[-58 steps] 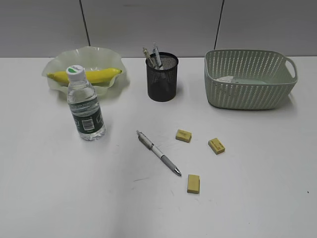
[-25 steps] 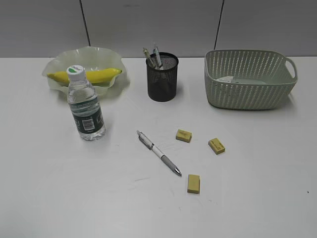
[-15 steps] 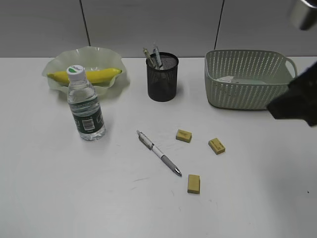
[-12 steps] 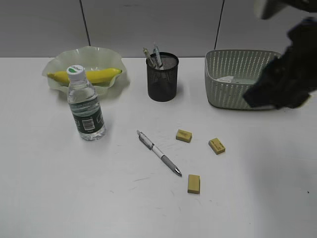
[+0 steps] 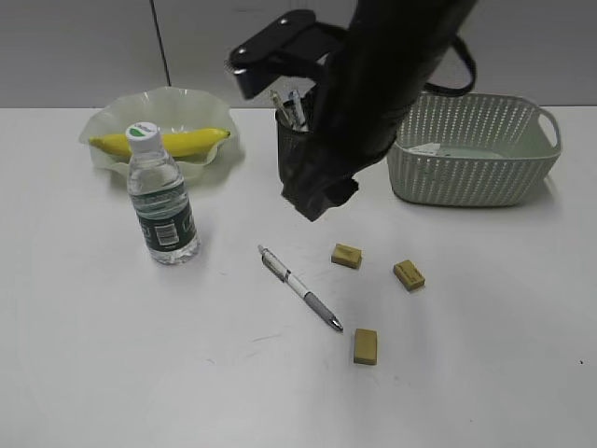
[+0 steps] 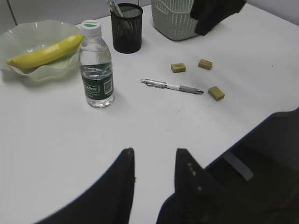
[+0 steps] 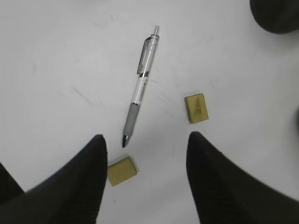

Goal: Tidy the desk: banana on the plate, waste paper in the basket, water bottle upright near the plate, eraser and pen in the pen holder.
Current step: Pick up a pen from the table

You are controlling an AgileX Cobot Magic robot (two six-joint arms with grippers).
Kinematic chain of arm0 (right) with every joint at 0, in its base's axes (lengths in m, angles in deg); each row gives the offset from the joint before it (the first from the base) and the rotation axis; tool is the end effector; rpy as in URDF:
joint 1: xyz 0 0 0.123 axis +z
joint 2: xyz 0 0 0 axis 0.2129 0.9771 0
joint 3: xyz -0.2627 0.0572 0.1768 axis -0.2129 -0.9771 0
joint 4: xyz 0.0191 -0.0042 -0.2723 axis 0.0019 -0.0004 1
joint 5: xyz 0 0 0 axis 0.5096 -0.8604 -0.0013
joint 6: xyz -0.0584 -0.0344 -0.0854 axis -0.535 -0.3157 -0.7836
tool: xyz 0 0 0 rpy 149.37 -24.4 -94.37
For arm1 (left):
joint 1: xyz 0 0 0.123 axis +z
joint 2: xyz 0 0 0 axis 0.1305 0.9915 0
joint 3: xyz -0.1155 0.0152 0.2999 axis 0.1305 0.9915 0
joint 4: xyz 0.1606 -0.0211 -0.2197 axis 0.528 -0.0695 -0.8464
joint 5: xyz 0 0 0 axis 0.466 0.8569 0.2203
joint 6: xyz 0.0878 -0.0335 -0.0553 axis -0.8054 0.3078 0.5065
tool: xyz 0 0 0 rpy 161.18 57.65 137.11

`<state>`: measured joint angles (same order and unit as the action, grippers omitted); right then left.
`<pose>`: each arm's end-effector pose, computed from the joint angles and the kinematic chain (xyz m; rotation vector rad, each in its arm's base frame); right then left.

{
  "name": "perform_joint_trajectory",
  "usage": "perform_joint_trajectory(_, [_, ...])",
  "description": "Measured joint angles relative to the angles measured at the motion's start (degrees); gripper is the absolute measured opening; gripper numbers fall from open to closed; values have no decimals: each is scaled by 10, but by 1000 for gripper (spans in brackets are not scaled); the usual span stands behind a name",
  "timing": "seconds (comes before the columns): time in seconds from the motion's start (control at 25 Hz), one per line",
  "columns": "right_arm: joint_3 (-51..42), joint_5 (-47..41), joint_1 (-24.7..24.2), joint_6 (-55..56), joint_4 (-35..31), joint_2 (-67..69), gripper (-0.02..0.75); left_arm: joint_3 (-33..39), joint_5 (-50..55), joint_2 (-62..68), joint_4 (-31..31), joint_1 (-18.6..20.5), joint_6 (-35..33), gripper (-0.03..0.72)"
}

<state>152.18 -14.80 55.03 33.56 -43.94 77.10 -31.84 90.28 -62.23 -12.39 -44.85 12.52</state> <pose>0.3082 0.2868 0.2721 -1.3208 2.4367 0.1517 0.0070 0.0238 0.2922 0.6208 1.9320 -0.5127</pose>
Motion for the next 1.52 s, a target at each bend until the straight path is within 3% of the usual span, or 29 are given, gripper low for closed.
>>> perform_joint_trajectory(0.16, [82, -43, 0, 30, 10, 99, 448, 0, -1, 0, -2, 0, -2, 225])
perform_joint_trajectory(0.4, [167, -95, 0, 56, 14, 208, 554, 0, -1, 0, -3, 0, -3, 225])
perform_joint_trajectory(0.8, [172, -84, 0, 69, 16, 299, 557, 0, -1, 0, -4, 0, -3, 225])
perform_joint_trajectory(1.16, [174, -48, -2, 67, 16, 316, 433, 0, -1, 0, -4, 0, -3, 227])
perform_joint_trajectory(1.28, [177, -51, -3, 67, 10, 321, 326, 0, -1, 0, -4, 0, -3, 227])
perform_joint_trajectory(1.4, [177, -54, -3, 67, 10, 321, 108, 0, -1, 0, -4, 0, -3, 228])
perform_joint_trajectory(1.52, [177, -53, -3, 67, 10, 315, 115, 0, -1, 0, -5, 0, -4, 228])
